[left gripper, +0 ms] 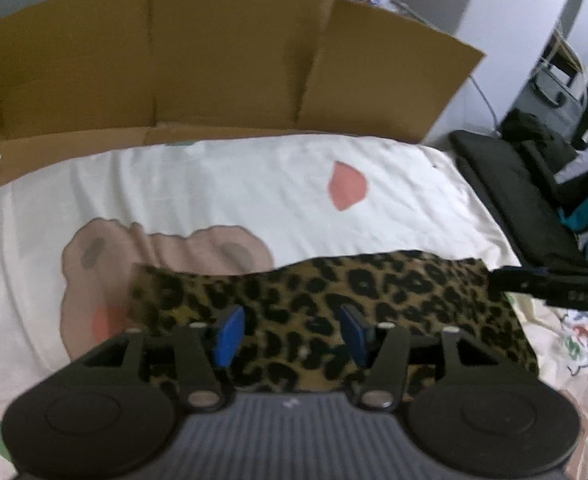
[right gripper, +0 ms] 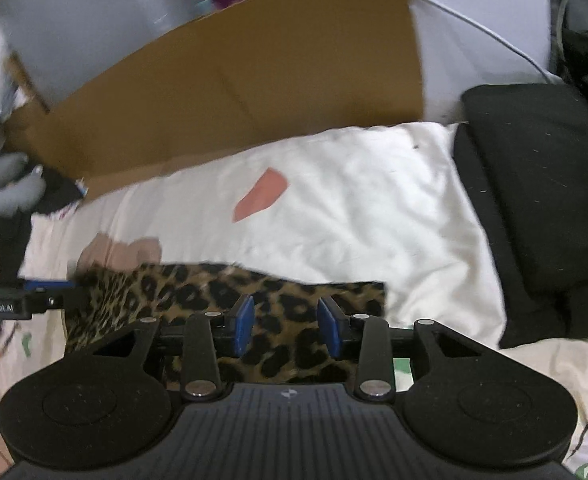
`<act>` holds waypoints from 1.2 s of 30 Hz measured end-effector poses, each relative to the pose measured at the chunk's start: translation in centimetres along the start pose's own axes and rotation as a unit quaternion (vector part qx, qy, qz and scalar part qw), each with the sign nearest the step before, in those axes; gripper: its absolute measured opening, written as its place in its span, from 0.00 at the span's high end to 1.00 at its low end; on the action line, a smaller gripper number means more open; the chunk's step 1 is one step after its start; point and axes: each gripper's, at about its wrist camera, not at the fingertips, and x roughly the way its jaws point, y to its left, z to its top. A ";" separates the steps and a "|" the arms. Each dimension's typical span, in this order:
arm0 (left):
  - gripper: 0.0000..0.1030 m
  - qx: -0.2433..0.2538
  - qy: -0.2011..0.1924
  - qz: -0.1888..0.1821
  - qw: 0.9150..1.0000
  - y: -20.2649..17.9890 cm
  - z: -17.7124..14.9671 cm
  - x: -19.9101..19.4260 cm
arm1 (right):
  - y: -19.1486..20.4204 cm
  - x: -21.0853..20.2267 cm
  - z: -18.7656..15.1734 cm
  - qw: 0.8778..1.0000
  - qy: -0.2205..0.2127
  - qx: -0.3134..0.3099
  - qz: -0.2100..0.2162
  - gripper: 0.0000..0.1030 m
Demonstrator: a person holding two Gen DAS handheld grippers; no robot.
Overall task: Fold clothes
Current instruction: 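Lay the skirt flat and smooth it on the sheet with both grippers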
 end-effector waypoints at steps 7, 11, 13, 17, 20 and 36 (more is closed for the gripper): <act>0.50 0.032 0.013 -0.019 0.999 -2.5 -1.2 1.5 | 2.6 1.2 -1.2 0.999 0.014 -0.029 0.007 0.59; 0.53 0.055 0.021 -0.014 0.998 -3.3 -1.7 3.2 | 3.6 2.5 -1.3 0.998 0.020 -0.051 -0.004 0.59; 0.53 0.058 0.020 -0.012 0.998 -3.3 -1.7 3.8 | 4.1 3.1 -1.3 0.998 0.023 -0.062 -0.010 0.60; 0.54 0.060 0.012 -0.010 0.998 -3.1 -1.2 4.6 | 5.1 4.4 -1.4 0.996 0.029 -0.084 -0.021 0.60; 0.64 0.064 0.008 -0.010 0.998 -3.0 -0.7 5.1 | 5.5 5.1 -1.2 0.995 0.029 -0.096 -0.028 0.60; 0.85 0.072 -0.007 -0.050 0.996 -4.2 0.3 5.2 | 4.9 7.3 -0.2 0.995 0.024 -0.095 -0.021 0.60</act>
